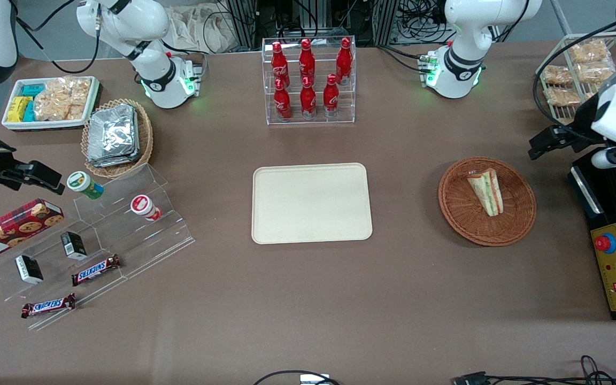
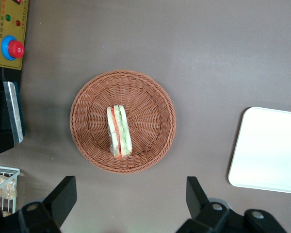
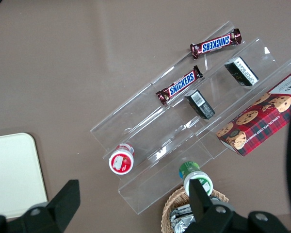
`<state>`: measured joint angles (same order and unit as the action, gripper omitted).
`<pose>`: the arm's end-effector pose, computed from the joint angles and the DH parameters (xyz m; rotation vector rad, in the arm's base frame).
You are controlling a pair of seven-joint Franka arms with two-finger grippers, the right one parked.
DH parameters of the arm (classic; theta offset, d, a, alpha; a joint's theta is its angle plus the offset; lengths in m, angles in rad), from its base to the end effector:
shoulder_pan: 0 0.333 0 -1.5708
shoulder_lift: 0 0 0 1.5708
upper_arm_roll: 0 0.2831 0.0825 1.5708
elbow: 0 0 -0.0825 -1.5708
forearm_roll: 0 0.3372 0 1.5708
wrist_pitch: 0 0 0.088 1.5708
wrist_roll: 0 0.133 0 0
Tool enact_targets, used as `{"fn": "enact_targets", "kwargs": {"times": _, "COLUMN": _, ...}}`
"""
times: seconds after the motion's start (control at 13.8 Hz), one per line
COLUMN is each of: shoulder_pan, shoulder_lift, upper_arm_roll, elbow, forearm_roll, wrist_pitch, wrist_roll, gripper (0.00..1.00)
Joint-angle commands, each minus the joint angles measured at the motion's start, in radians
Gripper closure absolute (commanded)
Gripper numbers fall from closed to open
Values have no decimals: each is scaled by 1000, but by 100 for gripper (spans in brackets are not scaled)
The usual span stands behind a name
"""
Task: Place sandwich from basket to tray
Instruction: 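Move the left gripper over the sandwich in the wicker basket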
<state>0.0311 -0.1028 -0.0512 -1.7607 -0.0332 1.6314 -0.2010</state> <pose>0.4804 -0.0148 0.5406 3.1034 0.2858 -0.0460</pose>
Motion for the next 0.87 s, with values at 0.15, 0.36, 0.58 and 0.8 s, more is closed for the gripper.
{"fn": "enact_targets", "kwargs": {"times": 0.15, "shoulder_pan": -7, "shoulder_lift": 34, "upper_arm_roll": 5, "elbow": 64, "forearm_roll": -4, "wrist_pitch": -84, "wrist_roll": 5, "gripper": 0}}
{"fn": "enact_targets", "kwargs": {"times": 0.36, "shoulder_pan": -7, "shoulder_lift": 35, "upper_arm_roll": 7, "elbow": 18, "forearm_roll": -1, "wrist_pitch": -73, "wrist_roll": 5, "gripper": 0}}
{"fn": "enact_targets", "kwargs": {"times": 0.58, "shoulder_pan": -7, "shoulder_lift": 8, "upper_arm_roll": 7, "elbow": -119, "forearm_roll": 19, "wrist_pitch": 6, "wrist_roll": -23, "gripper": 0}}
{"fn": "enact_targets", "kwargs": {"times": 0.8, "shoulder_pan": 1, "shoulder_lift": -57, "upper_arm_roll": 7, "elbow": -360, "forearm_roll": 19, "wrist_pitch": 219, "wrist_roll": -44, "gripper": 0}}
